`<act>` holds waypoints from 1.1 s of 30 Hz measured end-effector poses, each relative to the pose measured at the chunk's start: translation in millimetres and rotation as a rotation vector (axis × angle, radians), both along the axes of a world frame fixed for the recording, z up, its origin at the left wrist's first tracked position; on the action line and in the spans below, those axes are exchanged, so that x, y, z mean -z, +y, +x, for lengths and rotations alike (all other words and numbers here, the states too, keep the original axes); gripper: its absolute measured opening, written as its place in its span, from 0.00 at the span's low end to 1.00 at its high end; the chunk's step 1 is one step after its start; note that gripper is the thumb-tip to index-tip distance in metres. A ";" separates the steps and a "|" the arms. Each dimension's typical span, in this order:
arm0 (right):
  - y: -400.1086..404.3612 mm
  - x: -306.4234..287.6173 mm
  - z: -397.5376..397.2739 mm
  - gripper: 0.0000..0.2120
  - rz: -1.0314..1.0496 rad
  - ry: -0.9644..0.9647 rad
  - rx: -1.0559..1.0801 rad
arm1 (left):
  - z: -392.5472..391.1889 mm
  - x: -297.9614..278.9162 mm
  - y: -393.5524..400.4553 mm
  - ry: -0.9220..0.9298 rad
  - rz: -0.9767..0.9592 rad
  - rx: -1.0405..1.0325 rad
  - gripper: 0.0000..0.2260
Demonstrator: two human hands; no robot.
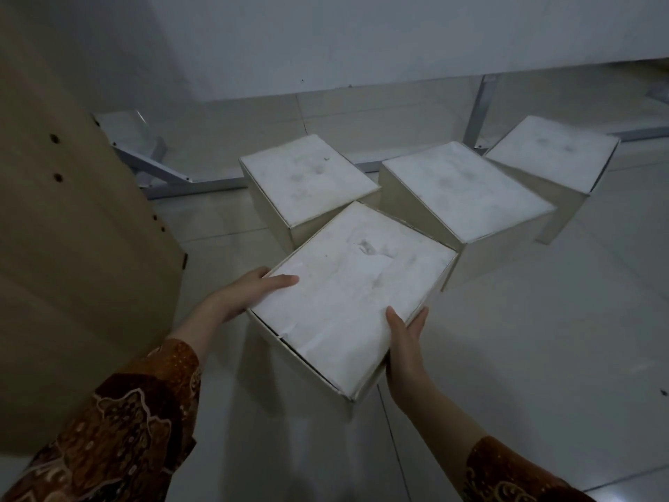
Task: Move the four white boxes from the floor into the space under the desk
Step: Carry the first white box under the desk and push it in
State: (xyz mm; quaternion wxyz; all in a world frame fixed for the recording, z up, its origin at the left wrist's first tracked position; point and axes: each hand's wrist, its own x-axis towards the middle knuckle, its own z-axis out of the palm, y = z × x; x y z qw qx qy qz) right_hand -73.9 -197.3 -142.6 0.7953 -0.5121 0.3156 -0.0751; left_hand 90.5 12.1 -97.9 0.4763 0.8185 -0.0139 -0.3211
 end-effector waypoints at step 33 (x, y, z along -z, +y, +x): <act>23.1 -163.7 -117.1 0.22 0.168 -0.119 -0.417 | -281.9 -144.7 68.9 -0.061 -0.300 -0.400 0.15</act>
